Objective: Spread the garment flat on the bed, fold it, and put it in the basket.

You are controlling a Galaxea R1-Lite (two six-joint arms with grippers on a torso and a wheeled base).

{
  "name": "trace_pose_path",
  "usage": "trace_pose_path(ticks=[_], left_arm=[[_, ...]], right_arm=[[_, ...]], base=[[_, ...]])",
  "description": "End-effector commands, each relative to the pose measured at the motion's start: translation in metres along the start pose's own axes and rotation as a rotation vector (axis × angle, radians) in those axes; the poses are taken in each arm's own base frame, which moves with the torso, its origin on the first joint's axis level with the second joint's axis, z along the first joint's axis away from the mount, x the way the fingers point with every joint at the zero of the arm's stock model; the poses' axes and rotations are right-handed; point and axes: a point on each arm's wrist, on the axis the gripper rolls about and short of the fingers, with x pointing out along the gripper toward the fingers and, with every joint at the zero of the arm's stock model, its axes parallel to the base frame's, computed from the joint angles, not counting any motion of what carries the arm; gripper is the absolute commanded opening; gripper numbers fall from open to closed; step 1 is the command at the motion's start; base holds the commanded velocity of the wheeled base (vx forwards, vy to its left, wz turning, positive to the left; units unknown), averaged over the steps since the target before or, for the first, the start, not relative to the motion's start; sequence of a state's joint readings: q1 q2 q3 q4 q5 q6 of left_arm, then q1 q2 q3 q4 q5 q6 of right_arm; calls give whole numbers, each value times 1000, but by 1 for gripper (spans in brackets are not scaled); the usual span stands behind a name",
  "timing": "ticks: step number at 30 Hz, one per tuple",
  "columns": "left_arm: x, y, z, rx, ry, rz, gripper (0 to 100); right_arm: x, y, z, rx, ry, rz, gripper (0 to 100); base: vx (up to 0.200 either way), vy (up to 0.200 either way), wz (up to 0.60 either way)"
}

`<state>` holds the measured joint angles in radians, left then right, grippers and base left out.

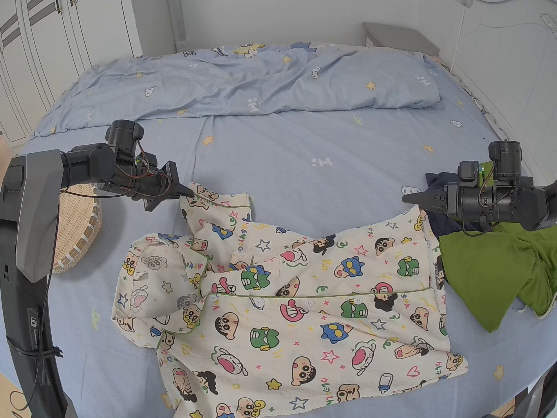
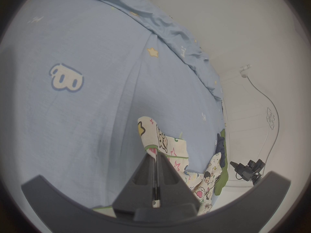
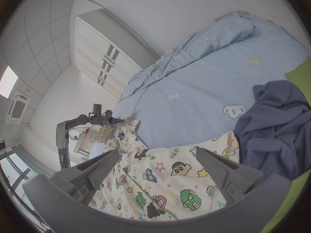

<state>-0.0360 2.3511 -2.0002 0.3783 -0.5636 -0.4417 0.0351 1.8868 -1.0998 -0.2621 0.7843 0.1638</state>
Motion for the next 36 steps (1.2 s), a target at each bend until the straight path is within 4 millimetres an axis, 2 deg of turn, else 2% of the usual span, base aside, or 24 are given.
trace_pose_path(ticks=[1,4,14,23,32,33,36], left_arm=[[1,1,-1,-2,4,2,0],[5,4,-1,-2,1,2,0],[3,53,2,-180,12,73,0],[1,62,-8,-258,100,114,0],[6,50,-29,-275,251,151,0],[1,51,-37,-243,329,157,0],[-3,51,-43,-218,394,155,0]], right_arm=[[1,-2,-1,4,2,-2,100],[-1,-4,0,5,-3,-9,100],[9,-21,-1,26,4,-26,100],[9,-27,-1,30,1,-36,100],[7,-21,-1,10,0,-29,100],[6,-21,-1,4,-1,-30,100],[6,-22,-1,2,-2,-31,100]], base=[[0,0,0],[0,0,0],[0,0,0],[0,0,0],[0,0,0],[0,0,0],[0,0,0]])
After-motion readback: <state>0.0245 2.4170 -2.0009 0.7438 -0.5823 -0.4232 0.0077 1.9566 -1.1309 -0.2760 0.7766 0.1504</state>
